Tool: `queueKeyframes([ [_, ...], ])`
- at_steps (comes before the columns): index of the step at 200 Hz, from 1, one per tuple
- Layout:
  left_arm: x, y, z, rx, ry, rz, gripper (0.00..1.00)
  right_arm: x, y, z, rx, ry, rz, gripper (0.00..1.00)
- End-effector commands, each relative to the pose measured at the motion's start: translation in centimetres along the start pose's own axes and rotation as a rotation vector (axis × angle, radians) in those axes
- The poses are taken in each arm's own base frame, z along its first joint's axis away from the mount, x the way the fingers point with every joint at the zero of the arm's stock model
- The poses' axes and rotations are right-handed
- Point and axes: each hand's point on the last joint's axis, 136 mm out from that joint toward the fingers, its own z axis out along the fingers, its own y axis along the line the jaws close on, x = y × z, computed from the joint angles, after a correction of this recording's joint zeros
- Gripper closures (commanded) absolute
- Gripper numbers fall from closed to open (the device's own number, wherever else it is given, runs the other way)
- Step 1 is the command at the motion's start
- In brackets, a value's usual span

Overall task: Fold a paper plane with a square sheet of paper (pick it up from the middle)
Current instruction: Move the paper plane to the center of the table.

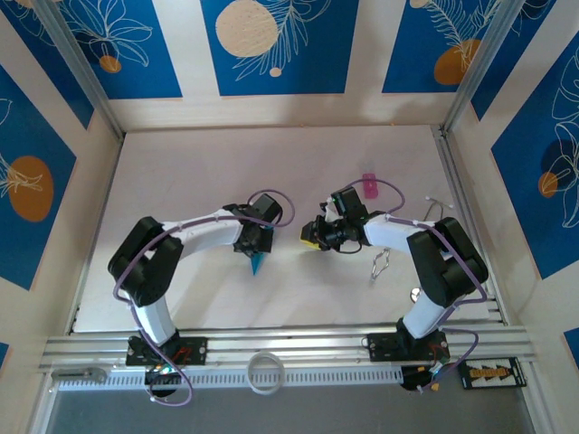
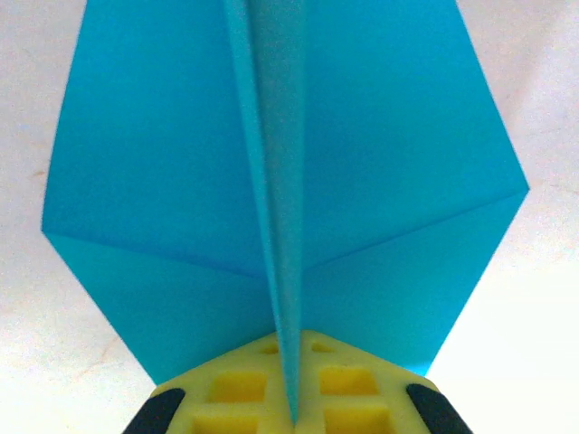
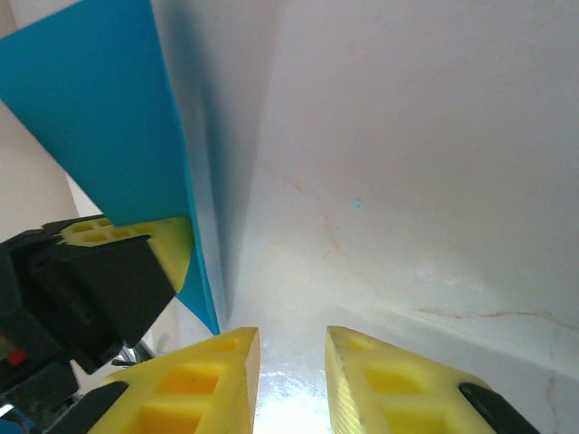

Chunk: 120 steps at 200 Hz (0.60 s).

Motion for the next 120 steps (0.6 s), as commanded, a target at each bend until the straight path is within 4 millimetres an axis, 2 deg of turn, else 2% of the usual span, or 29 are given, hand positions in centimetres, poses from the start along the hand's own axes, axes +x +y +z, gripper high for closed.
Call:
queueKeyframes([
  [1, 0.2, 0.4, 0.3, -0.015, 0.024, 0.017, 0.96, 0.7, 0.8, 0.1, -0.044, 0.032, 0.013, 0.74],
  [33, 0.2, 0.3, 0.6, -0.011, 0.03, 0.012, 0.94, 0.9, 1.6, 0.0, -0.073, 0.031, -0.011, 0.75],
  [120, 0.7, 0.5, 1.3, -0.021, 0.048, 0.026, 0.9, 1.2, 1.8, 0.1, -0.087, 0.034, -0.013, 0.76],
])
